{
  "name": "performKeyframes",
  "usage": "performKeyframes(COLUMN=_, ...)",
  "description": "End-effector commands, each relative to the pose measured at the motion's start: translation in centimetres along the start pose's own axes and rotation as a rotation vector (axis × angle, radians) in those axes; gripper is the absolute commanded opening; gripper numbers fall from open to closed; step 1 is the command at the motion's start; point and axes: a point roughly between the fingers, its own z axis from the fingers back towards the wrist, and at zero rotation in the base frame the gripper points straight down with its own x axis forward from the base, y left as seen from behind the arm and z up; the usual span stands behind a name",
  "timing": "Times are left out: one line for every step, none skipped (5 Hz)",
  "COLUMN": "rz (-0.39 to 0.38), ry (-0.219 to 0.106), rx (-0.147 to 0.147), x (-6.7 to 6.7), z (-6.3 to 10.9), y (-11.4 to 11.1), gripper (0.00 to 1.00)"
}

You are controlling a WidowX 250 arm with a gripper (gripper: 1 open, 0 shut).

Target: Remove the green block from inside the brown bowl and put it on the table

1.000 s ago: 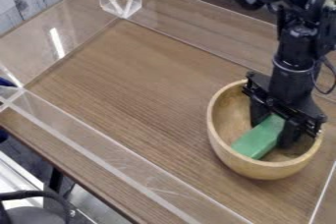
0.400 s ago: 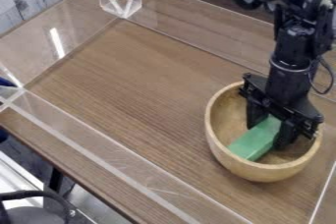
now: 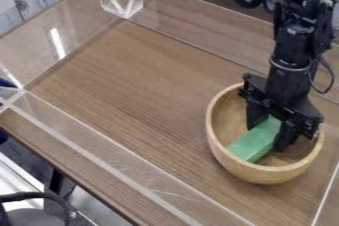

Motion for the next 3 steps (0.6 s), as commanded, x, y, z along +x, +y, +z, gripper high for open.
performKeyframes(rz=-0.013, ry=-0.172, rx=-0.002, x=0.6, z=5.4, y=0.0, gripper=0.00)
performKeyframes(rz=-0.007, ry=-0.179, rx=-0.001, x=0.5, z=6.0, y=0.2, gripper=0.00)
performKeyframes(rz=-0.002, ry=-0.187, rx=-0.001, x=0.4, z=6.6, y=0.5, gripper=0.00)
